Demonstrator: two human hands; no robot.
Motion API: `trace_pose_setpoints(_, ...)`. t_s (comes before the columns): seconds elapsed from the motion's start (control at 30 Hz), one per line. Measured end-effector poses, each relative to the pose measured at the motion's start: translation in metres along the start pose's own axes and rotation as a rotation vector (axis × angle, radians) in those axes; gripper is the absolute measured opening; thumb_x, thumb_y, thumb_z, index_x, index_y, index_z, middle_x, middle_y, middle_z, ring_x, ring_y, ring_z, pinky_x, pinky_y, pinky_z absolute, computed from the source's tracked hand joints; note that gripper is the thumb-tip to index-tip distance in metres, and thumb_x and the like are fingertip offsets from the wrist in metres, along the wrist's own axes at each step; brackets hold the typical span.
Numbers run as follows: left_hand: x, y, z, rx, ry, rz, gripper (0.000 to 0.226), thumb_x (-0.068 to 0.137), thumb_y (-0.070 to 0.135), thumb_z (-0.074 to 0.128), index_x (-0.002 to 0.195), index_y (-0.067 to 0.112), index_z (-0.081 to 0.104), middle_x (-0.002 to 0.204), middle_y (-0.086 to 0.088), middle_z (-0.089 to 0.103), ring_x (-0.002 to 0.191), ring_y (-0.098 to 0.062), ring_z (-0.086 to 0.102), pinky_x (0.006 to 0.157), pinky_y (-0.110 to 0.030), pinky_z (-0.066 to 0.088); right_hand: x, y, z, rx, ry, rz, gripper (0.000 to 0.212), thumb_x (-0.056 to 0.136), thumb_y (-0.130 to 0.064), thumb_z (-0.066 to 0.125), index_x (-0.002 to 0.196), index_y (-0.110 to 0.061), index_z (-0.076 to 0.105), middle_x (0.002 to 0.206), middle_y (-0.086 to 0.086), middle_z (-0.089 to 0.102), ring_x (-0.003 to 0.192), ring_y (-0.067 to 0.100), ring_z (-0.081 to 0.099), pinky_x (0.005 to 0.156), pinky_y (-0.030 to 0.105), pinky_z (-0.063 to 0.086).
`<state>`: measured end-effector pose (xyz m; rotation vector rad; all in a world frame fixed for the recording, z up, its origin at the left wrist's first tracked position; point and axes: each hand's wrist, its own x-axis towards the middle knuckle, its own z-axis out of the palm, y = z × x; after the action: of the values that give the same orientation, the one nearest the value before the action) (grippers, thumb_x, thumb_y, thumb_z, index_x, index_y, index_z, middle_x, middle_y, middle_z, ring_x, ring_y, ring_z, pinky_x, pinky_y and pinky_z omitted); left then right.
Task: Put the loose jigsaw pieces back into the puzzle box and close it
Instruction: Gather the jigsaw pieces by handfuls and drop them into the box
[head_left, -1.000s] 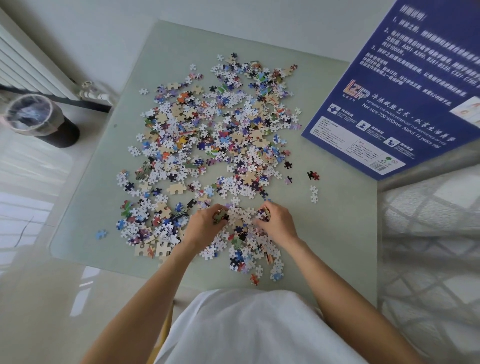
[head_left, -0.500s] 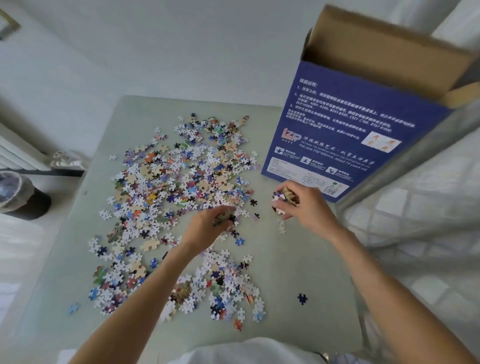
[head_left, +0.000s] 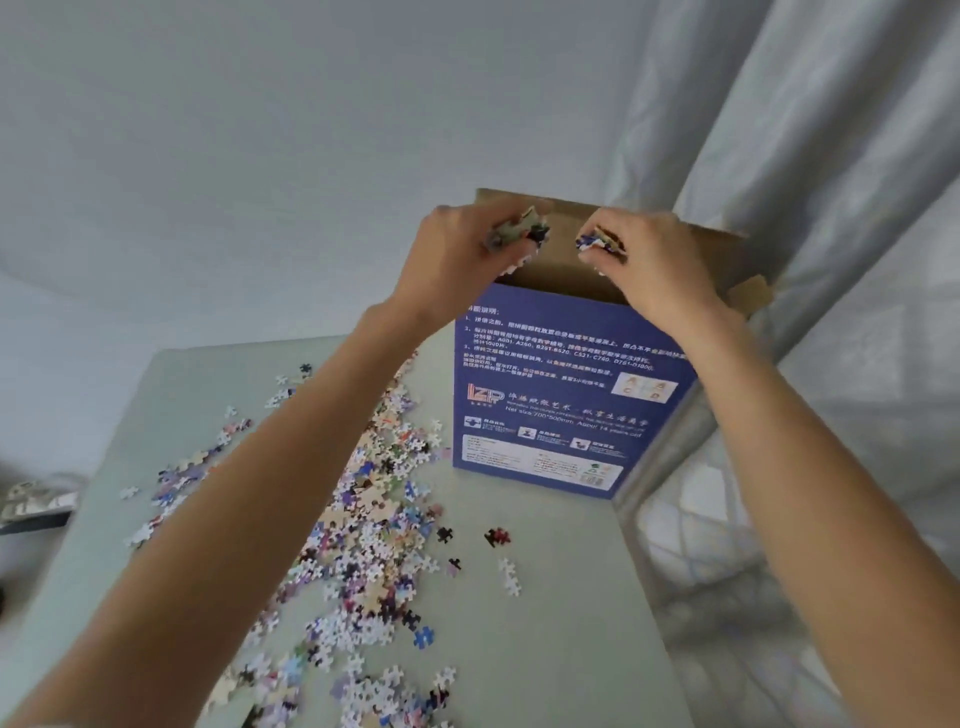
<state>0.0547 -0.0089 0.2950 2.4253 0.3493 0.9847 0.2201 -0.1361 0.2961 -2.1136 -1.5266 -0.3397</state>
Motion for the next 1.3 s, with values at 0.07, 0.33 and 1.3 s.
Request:
trace_pose_setpoints(0.07, 0.015, -0.006, 0.013, 0.077, -0.045, 0.051, 0.031, 0.084, 0.026, 0.063, 0.115, 0.025, 0.063, 0.099, 0.002, 0.071, 0.083, -0.021, 0.065, 0.072, -0.031, 0.052, -0.001, 0.012, 0.006, -0.008, -0.068, 0.019, 0.018, 0.087, -0.030, 0.064, 0.102, -0.019, 0.065, 0.091, 0.003, 0.070, 0.083, 0.021, 0.064, 0.070, 0.034, 0.051)
trace_pose_setpoints(0.33, 0.040, -0.016, 0.050, 0.333, -0.286, 0.181, 0.025, 0.091, 0.027, 0.055, 0.115, 0.026, 0.062, 0.100, 0.002, 0.069, 0.088, -0.020, 0.062, 0.069, -0.031, 0.047, -0.021, 0.032, 0.014, 0.056, -0.044, 0.110, 0.025, 0.088, -0.045, 0.058, 0.094, -0.022, 0.068, 0.086, -0.005, 0.071, 0.078, 0.014, 0.064, 0.067, 0.034, 0.054)
trace_pose_setpoints(1.3, -0.397, -0.059, 0.050, 0.220, -0.459, -0.683, 0.037, 0.087, 0.032, 0.060, 0.124, 0.028, 0.055, 0.122, 0.006, 0.060, 0.105, -0.012, 0.058, 0.092, -0.036, 0.050, -0.360, -0.041, 0.169, 0.013, -0.760, 0.519, 0.025, 0.088, -0.019, 0.055, 0.113, -0.015, 0.056, 0.109, 0.006, 0.055, 0.097, 0.024, 0.058, 0.075, 0.030, 0.042)
